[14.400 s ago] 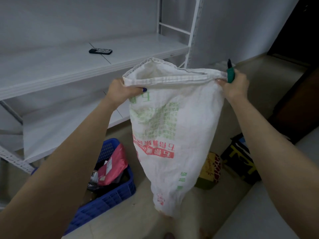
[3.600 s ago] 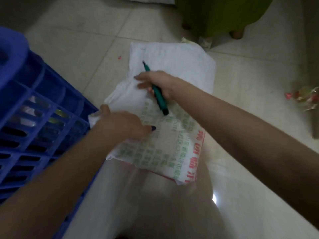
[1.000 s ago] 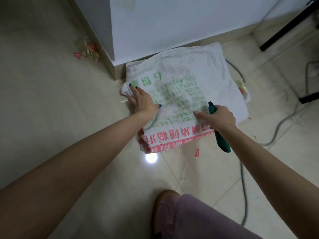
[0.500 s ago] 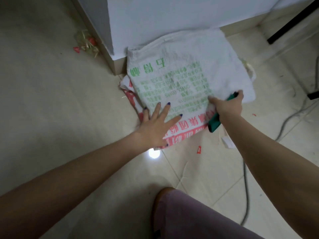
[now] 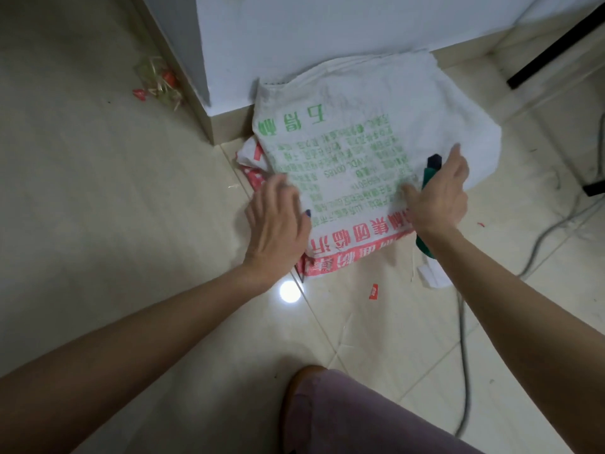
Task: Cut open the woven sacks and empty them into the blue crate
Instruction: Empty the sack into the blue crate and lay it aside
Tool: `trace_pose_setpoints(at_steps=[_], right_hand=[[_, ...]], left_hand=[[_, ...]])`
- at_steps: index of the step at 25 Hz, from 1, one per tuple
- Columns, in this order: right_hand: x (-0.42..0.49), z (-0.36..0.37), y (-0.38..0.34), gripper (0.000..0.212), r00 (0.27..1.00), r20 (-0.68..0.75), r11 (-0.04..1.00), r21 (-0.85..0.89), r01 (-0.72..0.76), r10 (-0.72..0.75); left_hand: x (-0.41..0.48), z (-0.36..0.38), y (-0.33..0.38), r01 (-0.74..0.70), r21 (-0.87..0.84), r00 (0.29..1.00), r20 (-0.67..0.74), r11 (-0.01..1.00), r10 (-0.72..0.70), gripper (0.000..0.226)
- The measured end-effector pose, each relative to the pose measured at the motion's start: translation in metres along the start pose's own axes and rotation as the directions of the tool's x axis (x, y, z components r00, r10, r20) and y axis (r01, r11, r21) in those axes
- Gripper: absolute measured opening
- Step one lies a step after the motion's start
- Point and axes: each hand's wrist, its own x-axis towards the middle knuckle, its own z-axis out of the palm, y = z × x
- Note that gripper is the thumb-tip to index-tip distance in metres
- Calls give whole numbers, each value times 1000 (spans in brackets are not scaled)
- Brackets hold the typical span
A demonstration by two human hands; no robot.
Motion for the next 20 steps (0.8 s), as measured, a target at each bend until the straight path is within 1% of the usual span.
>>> trace_pose_setpoints(at_steps=[1,2,3,4,5,6,8,10,11,12,13,14,15,16,18,20], right_hand=[[-4,3,-2,79,998,26,999,-3,51,-51],[-8,8,-4,73,996,62,998,6,69,-69],[-11,14,-6,66,993,101,998,29,54,-56],[-11,20,-6,61,990,140,999,43,3,-9],[-10,23,-6,60,984,175,998,48,-52,43],[-7,23,-5,60,975,205,994,39,-98,88],[0,21,-3,61,966,206,986,18,-166,159],[1,22,-6,55,970,134,977,37,-211,204],[-2,24,-10,51,970,107,974,42,-222,216],[-5,22,-16,49,969,96,971,40,-234,230],[-9,15,-26,49,963,103,966,39,-255,250],[-11,8,-39,49,955,116,958,48,-282,275],[-15,0,-53,48,945,140,949,68,-308,296],[-23,-9,-70,47,934,181,940,95,-327,307],[-48,-31,-102,43,913,276,927,140,-347,300],[-87,-61,-132,35,863,431,934,111,-339,262]], left_hand=[[-3,1,1,229,-90,973,17,969,-229,34],[0,5,3,438,-207,898,147,875,-415,36],[8,12,4,573,-299,814,316,763,-488,36],[18,18,6,626,-358,766,449,693,-461,34],[26,24,7,640,-384,739,544,665,-397,32],[31,28,8,631,-383,723,606,675,-332,32],[41,28,2,563,-303,693,680,769,-239,28],[51,15,-11,439,-204,678,715,875,-174,23],[53,1,-16,394,-170,679,716,903,-161,21],[54,-17,-18,381,-134,681,710,915,-180,21],[54,-38,-19,400,-107,692,687,910,-223,19],[53,-60,-23,432,-78,707,648,898,-284,16],[48,-82,-28,479,-40,700,620,877,-354,10],[38,-106,-33,536,-1,672,606,844,-426,4],[20,-147,-39,636,9,615,599,772,-513,19],[-2,-192,-32,731,6,547,592,682,-592,13]])
